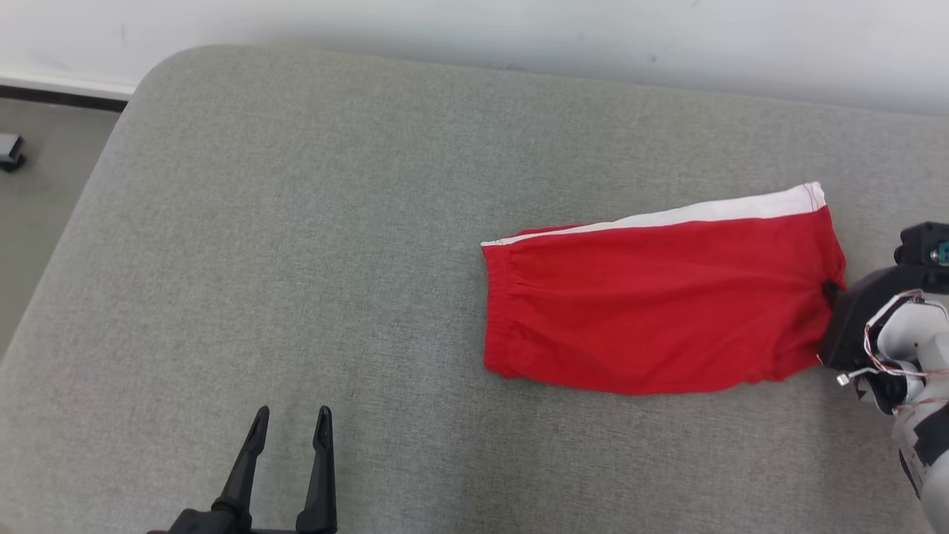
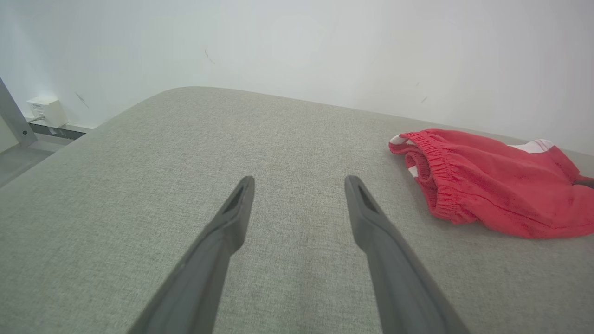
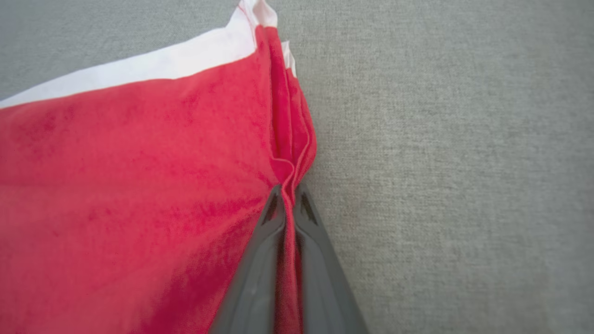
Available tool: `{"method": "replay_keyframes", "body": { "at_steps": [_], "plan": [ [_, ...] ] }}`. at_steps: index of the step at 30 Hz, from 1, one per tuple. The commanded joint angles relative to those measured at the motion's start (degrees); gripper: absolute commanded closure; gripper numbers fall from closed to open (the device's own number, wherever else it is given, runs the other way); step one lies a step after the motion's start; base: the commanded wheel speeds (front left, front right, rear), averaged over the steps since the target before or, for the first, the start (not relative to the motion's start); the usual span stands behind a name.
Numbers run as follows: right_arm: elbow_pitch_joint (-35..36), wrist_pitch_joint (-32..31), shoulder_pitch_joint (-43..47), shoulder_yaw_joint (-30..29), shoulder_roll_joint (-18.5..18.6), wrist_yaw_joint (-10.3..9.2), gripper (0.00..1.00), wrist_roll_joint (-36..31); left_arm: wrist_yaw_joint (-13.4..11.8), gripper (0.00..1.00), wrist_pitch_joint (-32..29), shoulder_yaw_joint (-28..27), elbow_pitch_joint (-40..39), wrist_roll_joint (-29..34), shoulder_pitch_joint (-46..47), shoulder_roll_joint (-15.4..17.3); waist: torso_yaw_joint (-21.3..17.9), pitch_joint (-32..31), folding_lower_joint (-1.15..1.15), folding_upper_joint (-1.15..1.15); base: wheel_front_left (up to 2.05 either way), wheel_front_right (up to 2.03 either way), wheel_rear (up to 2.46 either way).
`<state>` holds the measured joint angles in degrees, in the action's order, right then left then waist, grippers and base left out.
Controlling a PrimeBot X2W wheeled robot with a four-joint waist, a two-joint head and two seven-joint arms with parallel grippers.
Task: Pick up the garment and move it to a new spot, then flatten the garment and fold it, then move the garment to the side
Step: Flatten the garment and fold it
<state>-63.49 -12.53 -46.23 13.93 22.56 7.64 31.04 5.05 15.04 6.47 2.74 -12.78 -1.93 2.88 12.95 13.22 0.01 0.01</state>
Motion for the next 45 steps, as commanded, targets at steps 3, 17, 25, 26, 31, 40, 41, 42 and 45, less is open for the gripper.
{"method": "replay_keyframes", "body": {
  "at_steps": [3,17,25,26,31,40,41,42,45],
  "plan": [
    [1.0,0.8,3.0,-0.1,2.2,-0.28,1.00,0.4,-0.1,0.00,0.2,0.2,0.1,-0.1,-0.4,0.0,-1.7,-1.8,-0.01,-0.01,0.00,0.00,0.00],
    [7.0,2.7,6.1,-2.1,7.8,-0.23,1.00,-5.3,-0.8,0.00,0.2,1.3,0.9,-1.1,-1.6,0.0,-4.9,-5.8,-0.01,-0.01,0.00,0.00,0.00],
    [15.0,0.0,8.3,-2.1,4.6,-0.23,1.00,-8.9,-0.9,0.00,0.2,1.6,1.6,-1.5,-2.0,0.0,-4.8,-8.2,-0.01,-0.01,0.00,0.00,0.00],
    [16.4,-0.5,8.7,-1.7,4.0,-0.23,1.00,-9.0,-0.9,0.00,0.2,1.6,1.6,-1.5,-2.2,0.0,-4.8,-8.5,-0.01,-0.01,0.00,0.00,0.00],
    [23.3,-4.1,10.1,1.8,0.5,-0.23,1.00,-9.9,-1.0,0.00,0.2,1.6,1.6,-1.7,-2.8,0.0,-4.7,-9.3,-0.01,-0.01,0.00,0.00,0.00],
    [27.1,-9.5,8.5,7.5,-5.6,-0.23,1.00,-9.6,-0.9,0.00,0.2,2.7,1.3,-2.3,-2.5,0.0,-3.7,-8.5,-0.01,-0.01,0.00,0.00,0.00],
    [26.6,-9.4,8.2,7.9,-6.1,-0.23,1.00,-9.8,-0.8,0.00,0.2,3.0,1.4,-2.3,-2.3,0.0,-3.4,-8.3,-0.01,-0.01,0.00,0.00,0.00],
    [26.1,-9.3,8.0,8.0,-6.9,-0.23,1.00,-9.7,-0.8,0.00,0.2,3.1,1.5,-2.2,-2.1,0.0,-3.1,-8.2,-0.01,-0.01,0.00,0.00,0.00],
    [24.5,-9.0,7.3,8.6,-8.8,-0.23,1.00,-9.6,-0.8,0.00,0.2,3.5,1.6,-2.5,-1.6,0.0,-2.1,-7.8,-0.01,-0.01,0.00,0.00,0.00]
  ]
}}
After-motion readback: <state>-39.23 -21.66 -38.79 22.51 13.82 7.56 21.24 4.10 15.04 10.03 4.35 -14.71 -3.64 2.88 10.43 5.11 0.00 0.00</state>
